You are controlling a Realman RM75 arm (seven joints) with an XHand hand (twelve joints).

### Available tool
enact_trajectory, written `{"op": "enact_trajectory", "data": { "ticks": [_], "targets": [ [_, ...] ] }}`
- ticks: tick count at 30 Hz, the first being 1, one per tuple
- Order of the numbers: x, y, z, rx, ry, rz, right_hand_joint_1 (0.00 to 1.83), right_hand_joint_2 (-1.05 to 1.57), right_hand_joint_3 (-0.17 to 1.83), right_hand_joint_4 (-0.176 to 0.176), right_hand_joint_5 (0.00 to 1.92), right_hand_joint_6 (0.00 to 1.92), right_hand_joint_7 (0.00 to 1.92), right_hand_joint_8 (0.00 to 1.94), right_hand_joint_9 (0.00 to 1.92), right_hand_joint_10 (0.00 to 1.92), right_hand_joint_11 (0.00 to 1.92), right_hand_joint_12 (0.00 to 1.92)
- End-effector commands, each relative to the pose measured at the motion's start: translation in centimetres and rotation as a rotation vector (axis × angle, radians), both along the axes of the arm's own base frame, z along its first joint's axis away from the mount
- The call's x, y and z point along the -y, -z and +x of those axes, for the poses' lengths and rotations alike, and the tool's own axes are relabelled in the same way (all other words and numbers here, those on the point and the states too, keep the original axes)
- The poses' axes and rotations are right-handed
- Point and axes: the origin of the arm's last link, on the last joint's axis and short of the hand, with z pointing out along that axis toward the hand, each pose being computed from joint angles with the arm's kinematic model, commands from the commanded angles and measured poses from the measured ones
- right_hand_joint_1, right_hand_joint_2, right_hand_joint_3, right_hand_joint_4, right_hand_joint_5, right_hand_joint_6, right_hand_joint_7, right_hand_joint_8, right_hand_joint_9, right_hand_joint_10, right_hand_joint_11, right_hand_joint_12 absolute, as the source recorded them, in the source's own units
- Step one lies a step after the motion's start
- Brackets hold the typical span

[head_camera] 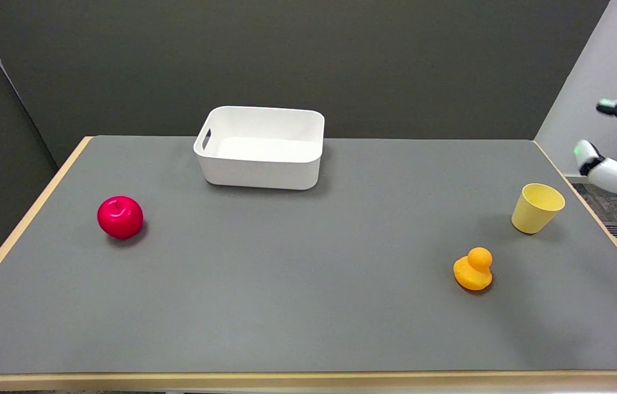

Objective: Pick up the yellow cup.

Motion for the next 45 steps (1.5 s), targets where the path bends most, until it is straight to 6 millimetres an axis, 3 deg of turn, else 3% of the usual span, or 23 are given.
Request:
{"op": "enact_trajectory", "data": {
  "ticks": [1,2,4,6,12,17,24,29,33,40,45],
  "targets": [
    [-9.0,-2.1,-4.0,0.009,0.058,-0.201,0.56,0.82,0.86,0.006,0.33,0.69,0.33,0.37,0.20,0.75,0.00,0.42],
    [-9.2,-1.9,-4.0,-0.001,0.044,-0.199,0.57,0.83,0.82,0.003,0.34,0.70,0.35,0.37,0.26,0.82,0.00,0.54],
    [-9.5,-1.7,-3.7,-0.020,0.021,-0.194,0.58,0.78,0.96,-0.024,0.38,0.77,0.39,0.49,0.58,1.22,0.00,1.00],
    [-9.7,-1.4,-3.3,-0.039,-0.003,-0.186,0.63,0.82,0.88,-0.030,0.39,0.81,0.42,0.47,0.71,1.37,0.01,1.16],
    [-10.5,-0.2,-1.6,-0.091,-0.066,-0.144,0.79,0.84,0.90,-0.025,0.43,0.89,0.47,0.52,0.93,1.62,0.28,1.47],
    [-9.8,1.2,-1.1,-0.091,-0.083,-0.089,0.82,0.83,0.93,-0.019,0.44,0.91,0.54,0.65,0.98,1.90,0.44,1.65],
    [-8.0,2.9,-0.9,-0.090,-0.075,-0.007,0.85,0.80,0.98,-0.018,0.46,0.88,0.56,0.69,0.98,1.92,0.46,1.70],
    [-7.6,2.5,-1.5,-0.065,-0.024,-0.023,0.84,0.80,0.98,-0.016,0.46,0.89,0.57,0.70,0.98,1.91,0.48,1.72],
    [-7.5,2.5,-1.7,-0.160,0.040,-0.071,0.82,0.83,0.93,-0.012,0.45,0.93,0.58,0.72,0.99,1.90,0.51,1.72],
    [-7.4,2.7,-3.1,-0.166,0.129,-0.089,0.86,0.80,0.94,0.030,0.45,0.92,0.63,0.83,1.04,1.87,0.57,1.77],
    [-7.2,3.4,-4.0,-0.154,0.141,-0.070,0.86,0.79,0.94,0.041,0.44,0.90,0.63,0.84,1.04,1.83,0.57,1.77]
  ]
}}
